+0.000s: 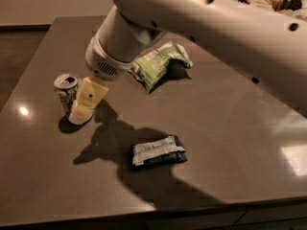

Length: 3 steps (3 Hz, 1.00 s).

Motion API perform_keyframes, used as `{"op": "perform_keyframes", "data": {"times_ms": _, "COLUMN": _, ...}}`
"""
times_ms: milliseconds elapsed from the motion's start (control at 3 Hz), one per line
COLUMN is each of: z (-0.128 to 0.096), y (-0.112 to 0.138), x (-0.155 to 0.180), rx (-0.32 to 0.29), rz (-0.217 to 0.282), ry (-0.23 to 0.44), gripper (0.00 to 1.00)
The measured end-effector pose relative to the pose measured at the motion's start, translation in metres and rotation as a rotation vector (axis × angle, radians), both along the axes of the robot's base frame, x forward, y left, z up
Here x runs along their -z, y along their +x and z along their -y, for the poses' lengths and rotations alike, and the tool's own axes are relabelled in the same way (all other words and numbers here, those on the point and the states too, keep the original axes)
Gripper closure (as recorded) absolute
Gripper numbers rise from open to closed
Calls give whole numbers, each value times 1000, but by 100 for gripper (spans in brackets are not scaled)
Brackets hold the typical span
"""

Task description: Move 7up can near rxbar blueberry

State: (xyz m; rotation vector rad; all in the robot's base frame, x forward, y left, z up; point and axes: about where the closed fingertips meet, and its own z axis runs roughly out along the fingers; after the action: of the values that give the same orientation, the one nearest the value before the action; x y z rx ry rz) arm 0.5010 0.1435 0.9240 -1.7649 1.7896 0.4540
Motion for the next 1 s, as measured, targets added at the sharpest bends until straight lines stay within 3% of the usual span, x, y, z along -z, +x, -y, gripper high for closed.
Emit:
{"op": "perform_keyframes", "data": {"times_ms": 667, "z": -52, "y": 16, "x": 10, "rx": -24, "rz": -31, "ry": 55, "gripper": 0}}
{"op": "perform_keyframes", "data": {"times_ms": 1000, "z": -63, "y": 19, "x": 11, "rx": -37, "rz": -42, "ry": 69, "gripper": 15}}
